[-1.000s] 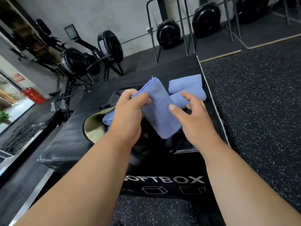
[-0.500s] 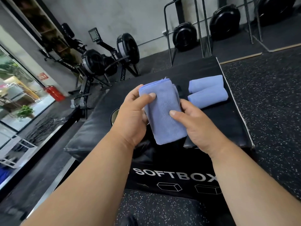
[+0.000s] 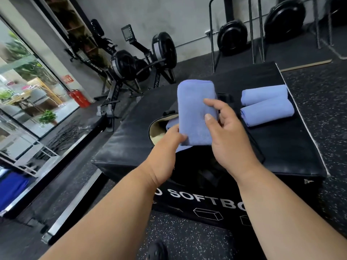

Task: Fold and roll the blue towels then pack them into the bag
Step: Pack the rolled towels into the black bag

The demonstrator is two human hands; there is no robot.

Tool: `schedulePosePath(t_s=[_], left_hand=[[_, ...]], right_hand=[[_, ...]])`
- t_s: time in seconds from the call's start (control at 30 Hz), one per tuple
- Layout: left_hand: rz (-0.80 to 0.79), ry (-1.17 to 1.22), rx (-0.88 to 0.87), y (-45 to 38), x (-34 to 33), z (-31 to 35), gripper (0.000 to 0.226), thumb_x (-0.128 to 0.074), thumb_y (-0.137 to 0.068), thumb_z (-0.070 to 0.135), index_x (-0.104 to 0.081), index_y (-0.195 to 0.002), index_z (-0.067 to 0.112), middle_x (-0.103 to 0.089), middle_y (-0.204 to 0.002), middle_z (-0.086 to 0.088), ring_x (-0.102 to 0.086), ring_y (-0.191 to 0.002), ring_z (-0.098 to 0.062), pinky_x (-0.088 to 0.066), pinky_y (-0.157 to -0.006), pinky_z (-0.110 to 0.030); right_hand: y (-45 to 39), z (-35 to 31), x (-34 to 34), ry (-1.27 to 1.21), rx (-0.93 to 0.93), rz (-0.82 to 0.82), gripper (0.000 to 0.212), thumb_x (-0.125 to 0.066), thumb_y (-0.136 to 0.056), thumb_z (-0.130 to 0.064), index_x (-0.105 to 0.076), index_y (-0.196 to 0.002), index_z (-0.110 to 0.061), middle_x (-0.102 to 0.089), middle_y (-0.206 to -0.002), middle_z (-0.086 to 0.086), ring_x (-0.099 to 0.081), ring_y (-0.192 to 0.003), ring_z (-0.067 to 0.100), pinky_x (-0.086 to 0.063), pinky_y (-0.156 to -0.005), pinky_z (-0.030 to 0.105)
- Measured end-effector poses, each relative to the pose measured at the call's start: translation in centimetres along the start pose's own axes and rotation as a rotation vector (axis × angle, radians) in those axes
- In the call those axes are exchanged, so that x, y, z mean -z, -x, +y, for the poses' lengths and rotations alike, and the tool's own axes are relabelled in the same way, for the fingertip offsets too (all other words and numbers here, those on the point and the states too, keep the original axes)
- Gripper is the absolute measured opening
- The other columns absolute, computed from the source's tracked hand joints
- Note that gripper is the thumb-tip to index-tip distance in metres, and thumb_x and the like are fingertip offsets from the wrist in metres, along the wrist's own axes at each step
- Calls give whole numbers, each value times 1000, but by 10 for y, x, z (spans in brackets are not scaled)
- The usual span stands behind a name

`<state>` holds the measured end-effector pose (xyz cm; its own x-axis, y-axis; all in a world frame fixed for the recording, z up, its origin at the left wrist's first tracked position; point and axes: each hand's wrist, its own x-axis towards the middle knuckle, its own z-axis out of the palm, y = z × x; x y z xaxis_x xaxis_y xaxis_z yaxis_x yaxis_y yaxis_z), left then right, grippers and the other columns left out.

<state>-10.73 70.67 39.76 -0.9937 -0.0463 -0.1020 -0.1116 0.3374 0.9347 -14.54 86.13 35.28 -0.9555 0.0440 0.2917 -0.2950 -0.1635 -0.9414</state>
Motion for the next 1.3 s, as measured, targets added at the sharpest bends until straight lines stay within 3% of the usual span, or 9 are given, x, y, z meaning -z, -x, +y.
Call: schedulePosePath(t_s=[0.17,0.33,0.5,0.57,0.73,0.83,0.97,1.2,1.3], left_hand=[[258,-845,11,-15,43,-34,61,-17,-84,55,-66,-120,52,-56,-138,17,-45,-132,-21,-34,-113,-43],[197,-543,224,-21,53,-55,38,-41,-101,42,-73,-115,26,-62,-130,7,-50,-127,-21,-38,-112,-42],[405,-194,107,-23,64,-51,12,-51,-97,15,-58,-95,25,-53,-85,3,-46,-66,-4,-41,-62,-20],[467,-205,5,-23,71,-51,21,-50,-92,13,-63,-93,29,-59,-82,0,-52,-68,-12,-45,-68,-31],[516,-184,-57,-19,79,-45,37,-48,-94,24,-71,-119,37,-74,-116,-11,-69,-90,-30,-58,-87,-50],[527,-218,-79,-18,84,-45,39,-45,-97,17,-70,-122,34,-71,-107,6,-62,-71,-5,-48,-65,-26],[471,-235,-64,-16,87,-48,39,-45,-99,14,-69,-124,34,-66,-90,9,-52,-56,1,-40,-54,-14],[444,-249,-87,-16,89,-48,41,-45,-99,11,-70,-127,27,-63,-125,19,-55,-96,23,-38,-73,3],[411,-246,-93,-15,88,-51,42,-45,-98,12,-69,-129,29,-65,-118,19,-60,-90,15,-41,-72,-2]], right_hand=[[-8,4,-2,60,-34,66,22,-54,-105,-23,-67,-103,-40,-64,-92,-12,-54,-80,0,-43,-73,15],[-10,3,-12,102,-90,38,22,-57,-103,-23,-74,-103,-37,-66,-92,-4,-53,-75,2,-41,-62,13],[-9,-2,-31,83,-138,-26,39,-69,-98,-25,-69,-135,-36,-70,-108,-24,-66,-96,-10,-46,-72,2],[-8,0,-38,125,-184,-70,50,-72,-96,-24,-63,-144,-35,-70,-99,-28,-65,-107,1,-53,-75,6],[-7,17,-60,265,-288,-179,57,-67,-95,-20,-57,-151,-31,-76,-118,-5,-65,-60,3,-60,-69,21],[-11,28,-68,259,-377,-183,57,-66,-97,-25,-54,-152,-33,-75,-93,-5,-77,-90,34,-61,-91,49],[-18,36,-75,259,-400,-160,54,-67,-100,-27,-54,-152,-33,-67,-85,-17,-78,-76,18,-61,-74,20],[-20,49,-91,357,-375,-218,53,-66,-101,-27,-53,-151,-38,-70,-81,-7,-63,-61,24,-48,-50,21],[-19,54,-97,409,-350,-272,52,-67,-101,-27,-54,-151,-35,-63,-91,-20,-70,-79,18,-46,-55,12]])
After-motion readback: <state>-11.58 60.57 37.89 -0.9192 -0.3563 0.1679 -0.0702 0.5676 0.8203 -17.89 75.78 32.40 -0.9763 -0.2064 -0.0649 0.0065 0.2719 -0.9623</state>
